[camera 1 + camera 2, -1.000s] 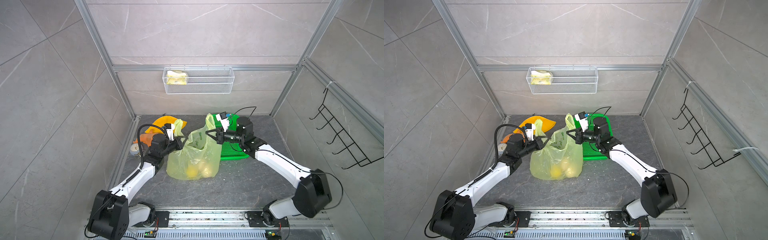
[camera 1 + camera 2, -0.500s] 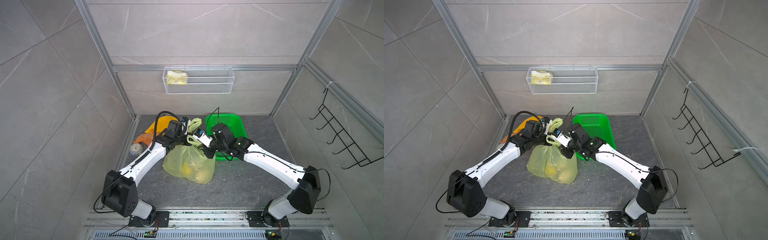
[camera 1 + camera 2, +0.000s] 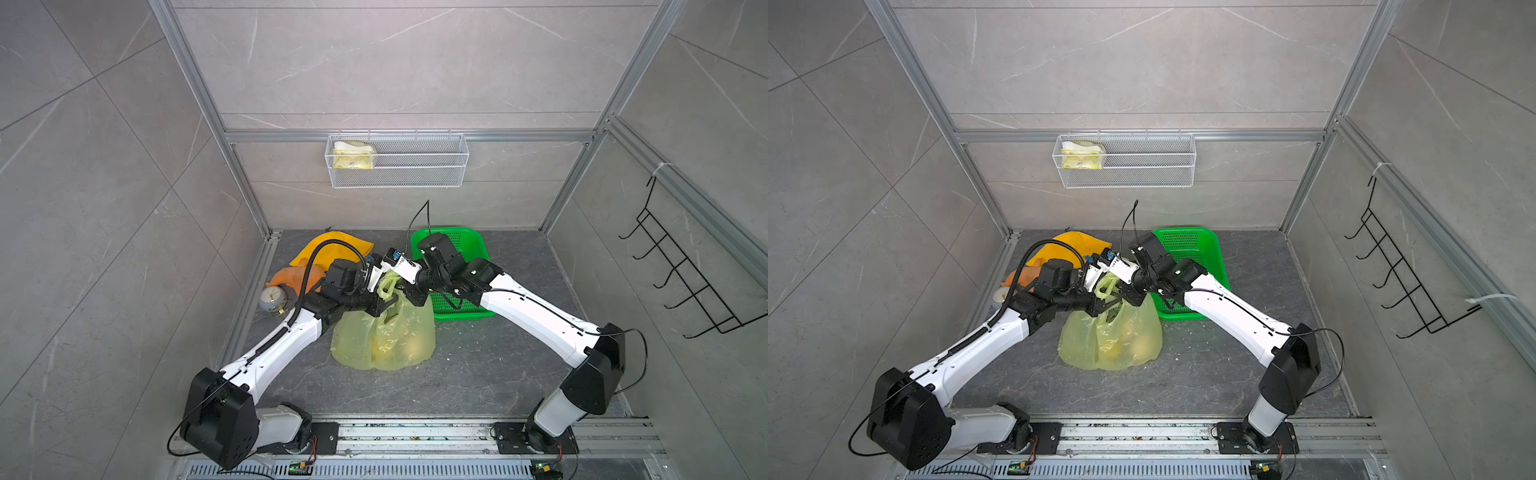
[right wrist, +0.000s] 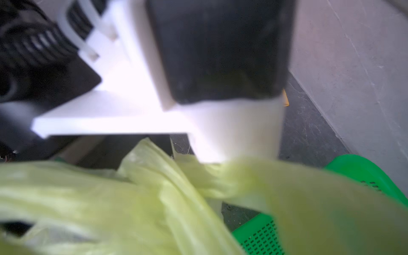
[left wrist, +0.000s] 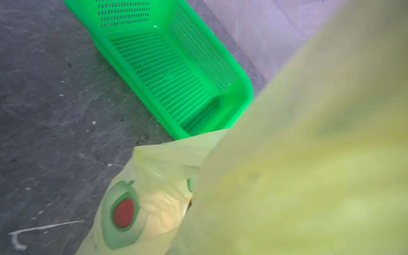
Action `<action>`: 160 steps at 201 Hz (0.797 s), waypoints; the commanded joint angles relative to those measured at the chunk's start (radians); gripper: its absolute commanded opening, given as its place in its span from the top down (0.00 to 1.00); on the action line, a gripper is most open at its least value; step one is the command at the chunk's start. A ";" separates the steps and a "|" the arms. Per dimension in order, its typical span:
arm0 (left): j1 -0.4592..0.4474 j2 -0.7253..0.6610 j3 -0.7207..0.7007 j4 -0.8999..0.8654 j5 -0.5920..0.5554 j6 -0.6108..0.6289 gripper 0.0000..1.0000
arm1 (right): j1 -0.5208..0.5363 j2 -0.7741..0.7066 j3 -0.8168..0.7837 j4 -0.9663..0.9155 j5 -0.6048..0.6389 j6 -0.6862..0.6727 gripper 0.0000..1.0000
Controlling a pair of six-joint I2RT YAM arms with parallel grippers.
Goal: Place the pears into plastic bags & tie knots
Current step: Tie the plastic bag at the center of the board.
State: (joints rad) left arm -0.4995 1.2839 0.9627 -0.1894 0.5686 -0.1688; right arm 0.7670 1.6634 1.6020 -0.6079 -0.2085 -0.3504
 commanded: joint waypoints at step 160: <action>0.059 -0.251 -0.220 0.276 0.063 -0.060 0.14 | -0.012 0.058 0.041 -0.053 -0.038 0.028 1.00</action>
State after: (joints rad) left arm -0.4480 1.0328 0.7467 -0.0216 0.6300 -0.1856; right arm 0.7567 1.7039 1.6104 -0.6361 -0.2081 -0.3401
